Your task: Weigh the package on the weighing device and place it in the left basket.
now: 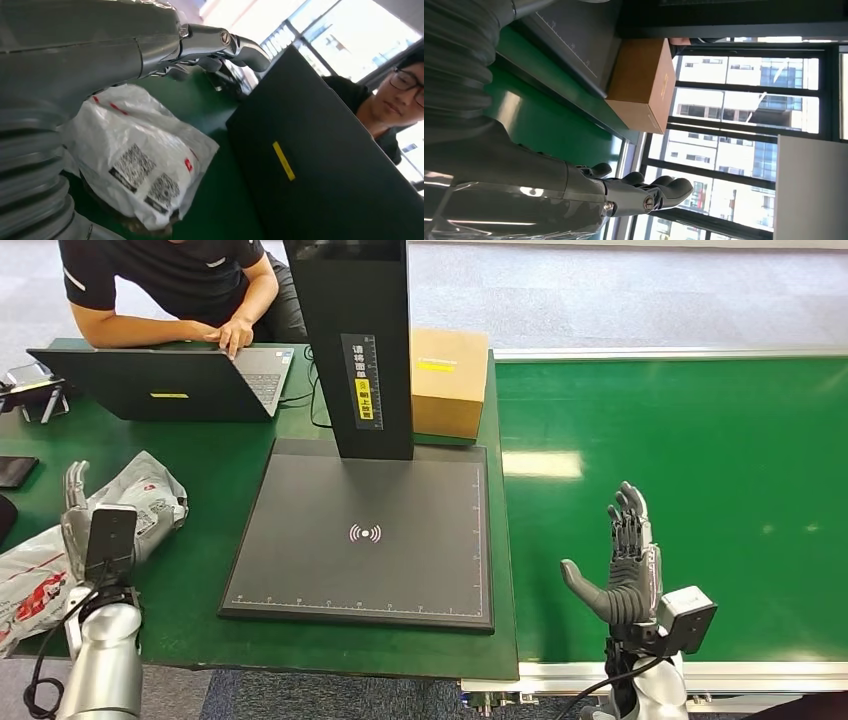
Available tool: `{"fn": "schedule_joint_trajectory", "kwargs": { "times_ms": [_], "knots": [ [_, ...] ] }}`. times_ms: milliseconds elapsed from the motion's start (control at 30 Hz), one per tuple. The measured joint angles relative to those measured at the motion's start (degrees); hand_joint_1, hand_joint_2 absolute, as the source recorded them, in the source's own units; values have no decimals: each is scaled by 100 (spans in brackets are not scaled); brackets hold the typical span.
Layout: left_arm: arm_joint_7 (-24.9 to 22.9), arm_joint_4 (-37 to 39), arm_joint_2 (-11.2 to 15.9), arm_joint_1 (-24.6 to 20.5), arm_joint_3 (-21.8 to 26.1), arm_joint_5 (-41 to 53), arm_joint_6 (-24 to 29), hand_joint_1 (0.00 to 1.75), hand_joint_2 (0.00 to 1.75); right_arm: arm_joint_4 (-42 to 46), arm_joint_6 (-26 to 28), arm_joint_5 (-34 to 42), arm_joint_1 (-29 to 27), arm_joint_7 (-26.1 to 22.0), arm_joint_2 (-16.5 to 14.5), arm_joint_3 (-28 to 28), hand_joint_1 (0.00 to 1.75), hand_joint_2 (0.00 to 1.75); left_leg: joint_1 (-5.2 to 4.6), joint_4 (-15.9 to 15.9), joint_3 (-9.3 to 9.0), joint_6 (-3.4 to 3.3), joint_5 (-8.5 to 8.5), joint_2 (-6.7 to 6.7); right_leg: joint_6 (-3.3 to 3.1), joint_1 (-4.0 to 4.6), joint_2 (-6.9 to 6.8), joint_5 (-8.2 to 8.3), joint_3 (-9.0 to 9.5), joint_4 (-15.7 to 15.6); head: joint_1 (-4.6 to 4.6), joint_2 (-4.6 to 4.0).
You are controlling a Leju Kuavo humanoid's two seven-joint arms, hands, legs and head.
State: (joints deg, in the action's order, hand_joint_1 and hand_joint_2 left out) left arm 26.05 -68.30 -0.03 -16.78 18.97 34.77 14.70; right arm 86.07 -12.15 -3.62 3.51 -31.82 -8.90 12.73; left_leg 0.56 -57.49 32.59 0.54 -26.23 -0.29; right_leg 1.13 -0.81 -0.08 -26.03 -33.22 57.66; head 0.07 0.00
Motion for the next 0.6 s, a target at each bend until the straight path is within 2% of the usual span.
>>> {"fn": "schedule_joint_trajectory", "kwargs": {
  "times_ms": [133,233,400,600],
  "knots": [
    [330,-200,-272,179,-223,-1606,-1755,0,175,-27,-338,-105,183,57,11,-178,0,175,-1,-1,2,-1,1,0,2,-5,-1,1,1,0,1,0],
    [400,-212,-530,278,-474,-2461,-2655,0,175,-130,-592,-1,424,150,-12,-364,0,175,-2,-3,2,-2,1,0,5,-9,0,4,1,0,2,0],
    [287,-105,-840,359,-969,-3188,-3598,0,175,-374,-663,-49,665,388,-98,-651,0,175,-8,-6,3,-3,1,-1,9,-9,-2,5,1,-1,0,0],
    [189,101,-1057,435,-1454,-3526,-4011,0,175,-671,-674,-127,756,455,-172,-961,0,175,-6,-4,5,-2,0,-1,8,-7,-1,5,-2,0,1,0]
  ]
}}
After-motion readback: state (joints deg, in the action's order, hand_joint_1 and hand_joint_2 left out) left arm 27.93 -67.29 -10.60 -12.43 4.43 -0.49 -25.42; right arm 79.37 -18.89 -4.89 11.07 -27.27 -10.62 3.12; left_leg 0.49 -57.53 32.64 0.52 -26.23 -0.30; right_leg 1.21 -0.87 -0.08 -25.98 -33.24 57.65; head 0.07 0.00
